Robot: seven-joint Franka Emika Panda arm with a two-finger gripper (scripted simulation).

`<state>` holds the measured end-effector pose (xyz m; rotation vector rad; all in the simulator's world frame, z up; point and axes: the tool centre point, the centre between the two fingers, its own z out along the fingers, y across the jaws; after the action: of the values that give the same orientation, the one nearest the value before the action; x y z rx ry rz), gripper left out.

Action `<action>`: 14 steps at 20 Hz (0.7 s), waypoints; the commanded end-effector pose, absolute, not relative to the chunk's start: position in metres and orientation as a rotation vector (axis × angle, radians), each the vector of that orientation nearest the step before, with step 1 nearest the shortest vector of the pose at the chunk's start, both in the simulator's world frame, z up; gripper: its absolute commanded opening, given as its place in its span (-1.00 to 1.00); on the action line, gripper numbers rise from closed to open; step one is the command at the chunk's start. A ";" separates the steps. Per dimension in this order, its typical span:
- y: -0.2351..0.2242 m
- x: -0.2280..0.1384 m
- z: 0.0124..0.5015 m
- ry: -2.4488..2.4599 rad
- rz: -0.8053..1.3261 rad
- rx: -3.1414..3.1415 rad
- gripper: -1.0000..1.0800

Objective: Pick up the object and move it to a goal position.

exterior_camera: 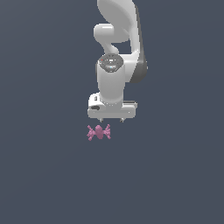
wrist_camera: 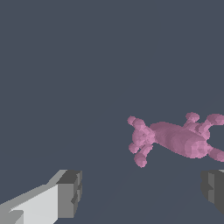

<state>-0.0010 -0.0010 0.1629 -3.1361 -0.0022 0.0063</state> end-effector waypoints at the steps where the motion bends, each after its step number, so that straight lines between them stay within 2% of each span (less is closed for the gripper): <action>1: 0.000 -0.001 0.165 -0.007 -0.001 -3.131 0.92; 14: -0.001 -0.001 0.164 0.053 0.001 -3.131 0.92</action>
<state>-0.0006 -0.0009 0.1643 -3.1316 0.0327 0.0003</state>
